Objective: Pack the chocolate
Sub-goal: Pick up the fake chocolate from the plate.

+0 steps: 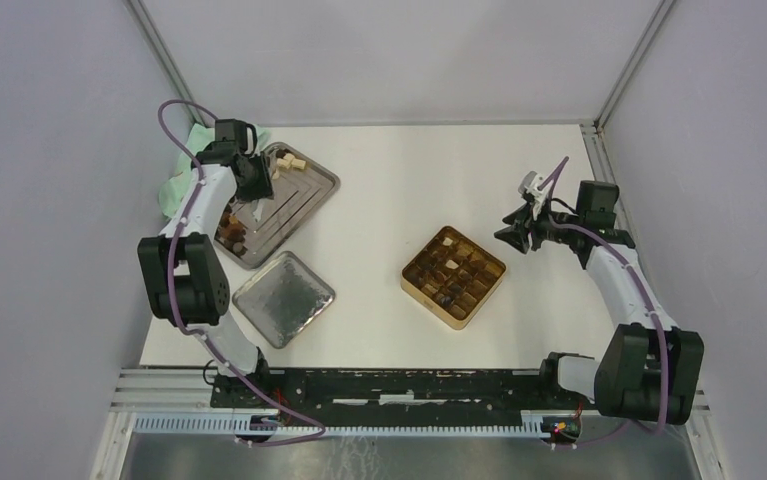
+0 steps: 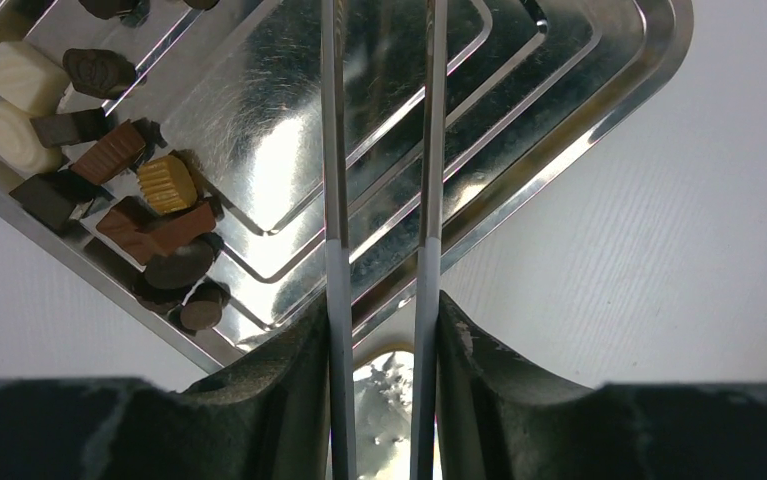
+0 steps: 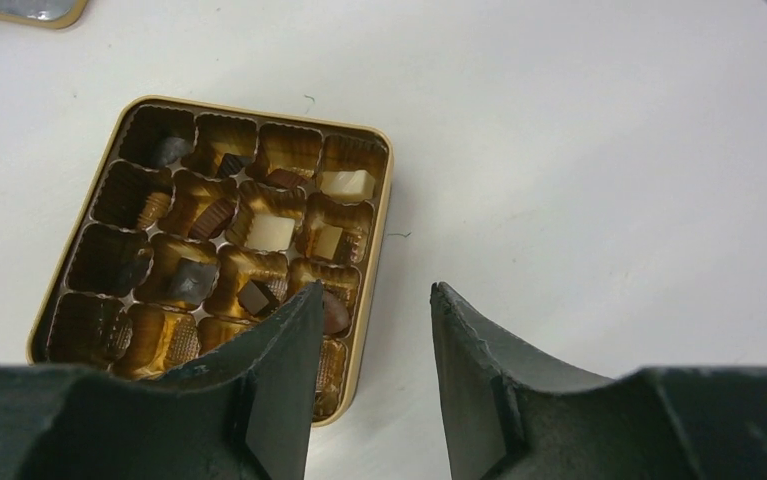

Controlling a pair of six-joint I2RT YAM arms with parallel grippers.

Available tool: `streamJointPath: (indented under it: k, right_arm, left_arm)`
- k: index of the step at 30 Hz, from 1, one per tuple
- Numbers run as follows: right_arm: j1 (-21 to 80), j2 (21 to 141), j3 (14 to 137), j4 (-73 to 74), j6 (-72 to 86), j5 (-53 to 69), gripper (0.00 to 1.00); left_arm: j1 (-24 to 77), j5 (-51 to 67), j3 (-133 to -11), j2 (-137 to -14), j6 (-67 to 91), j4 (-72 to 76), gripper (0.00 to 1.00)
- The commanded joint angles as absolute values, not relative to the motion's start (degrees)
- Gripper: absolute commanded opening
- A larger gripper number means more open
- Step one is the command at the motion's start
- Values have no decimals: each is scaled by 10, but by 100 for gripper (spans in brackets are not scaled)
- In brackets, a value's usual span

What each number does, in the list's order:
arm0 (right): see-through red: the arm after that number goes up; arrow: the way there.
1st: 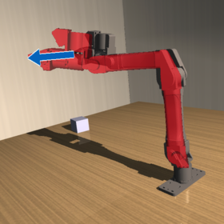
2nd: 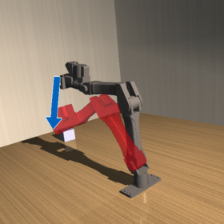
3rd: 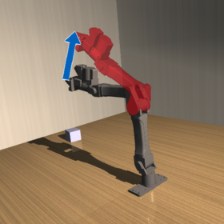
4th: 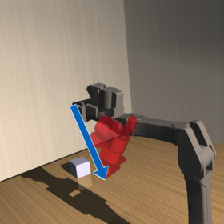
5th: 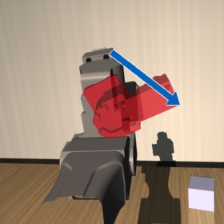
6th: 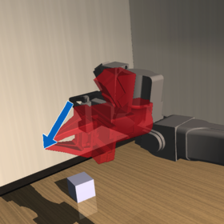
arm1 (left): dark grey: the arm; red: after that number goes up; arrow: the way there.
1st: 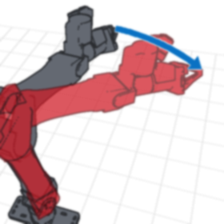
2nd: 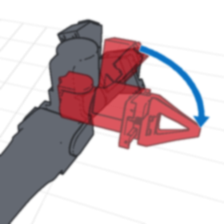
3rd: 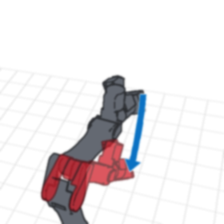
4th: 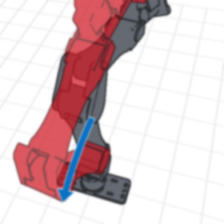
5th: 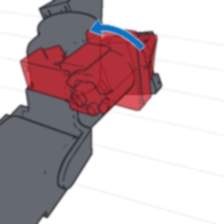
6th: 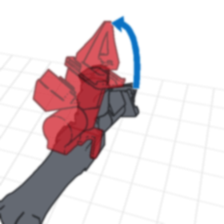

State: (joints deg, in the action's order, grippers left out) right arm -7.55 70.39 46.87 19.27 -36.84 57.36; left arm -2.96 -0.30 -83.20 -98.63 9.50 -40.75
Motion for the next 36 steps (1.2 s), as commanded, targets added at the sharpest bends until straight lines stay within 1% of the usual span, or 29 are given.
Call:
streamJointPath:
  k: [1, 12, 36]
  right_arm:
    - [-76, 709, 449, 171, -360, 591, 50]
    - [-76, 728, 432, 171, -373, 585, 50]
    - [-76, 729, 430, 180, -389, 582, 50]
  left_arm:
    - [-28, -18, -867, -1006, 51, -409, 43]
    - [-27, -34, -889, -1030, 36, -409, 47]
    - [-28, -19, -940, -1114, 31, -420, 48]
